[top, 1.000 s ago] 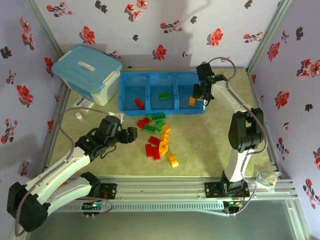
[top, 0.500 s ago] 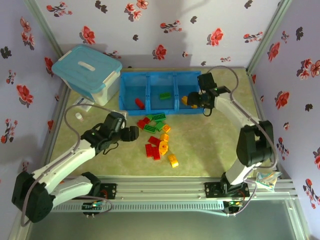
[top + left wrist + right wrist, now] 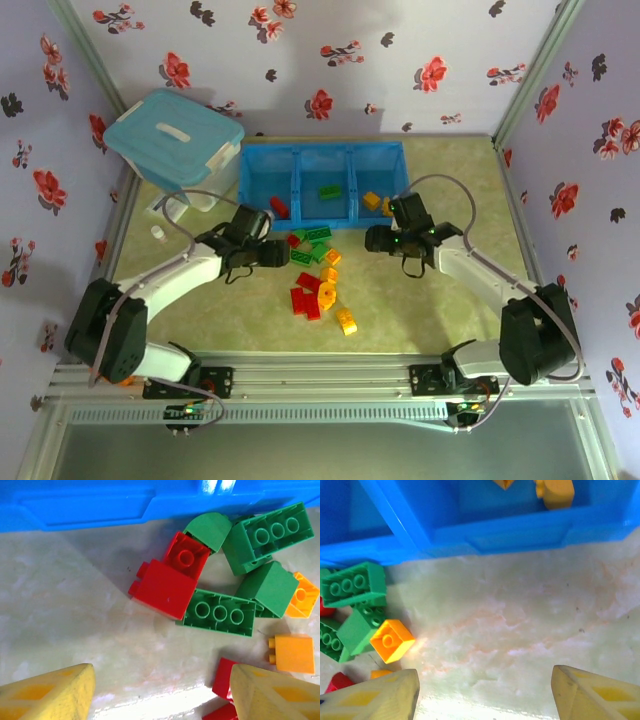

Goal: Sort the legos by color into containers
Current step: Pick up the lego from the center of the table.

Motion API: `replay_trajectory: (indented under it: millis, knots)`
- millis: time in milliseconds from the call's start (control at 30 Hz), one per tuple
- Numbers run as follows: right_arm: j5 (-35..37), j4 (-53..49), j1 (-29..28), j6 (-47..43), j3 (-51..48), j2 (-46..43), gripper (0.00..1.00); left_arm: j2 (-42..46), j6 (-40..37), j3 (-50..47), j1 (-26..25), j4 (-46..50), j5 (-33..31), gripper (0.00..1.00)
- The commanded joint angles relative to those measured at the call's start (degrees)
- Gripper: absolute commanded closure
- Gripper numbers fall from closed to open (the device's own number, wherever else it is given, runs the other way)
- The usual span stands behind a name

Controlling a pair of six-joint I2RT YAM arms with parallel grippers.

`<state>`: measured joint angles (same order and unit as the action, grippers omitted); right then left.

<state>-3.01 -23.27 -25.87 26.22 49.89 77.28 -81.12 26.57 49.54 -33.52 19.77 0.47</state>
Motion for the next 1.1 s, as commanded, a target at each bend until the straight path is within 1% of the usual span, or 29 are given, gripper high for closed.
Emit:
replay_trajectory:
  millis: [0,233,433,767,933,1067]
  knots:
    - [-0.25,3.31,0.12,2.25,-3.35,-3.2,0.3,-2.73,-3.34,2.55,0.59,-1.22,0.21,0.29]
    - [-0.2,4.1,0.12,3.97,-8.98,-7.35,0.31,-10.33,-5.69,7.49,1.08,-0.99,-0.29,0.3]
    - [0.3,4.45,0.12,4.82,-11.77,-10.35,0.31,-15.75,-6.94,11.18,1.17,-0.2,-0.38,0.32]
    - [0.63,4.51,0.12,5.03,-13.13,-11.54,0.31,-20.01,-7.58,12.95,1.11,0.01,-0.26,0.35]
    - [0.81,4.55,0.06,5.24,-13.58,-11.9,0.31,-21.19,-7.5,13.09,1.11,0.36,-0.5,0.43]
    - [0.96,4.8,0.12,5.46,-14.08,-12.24,0.32,-19.98,-7.32,12.34,1.13,0.44,-1.68,0.55]
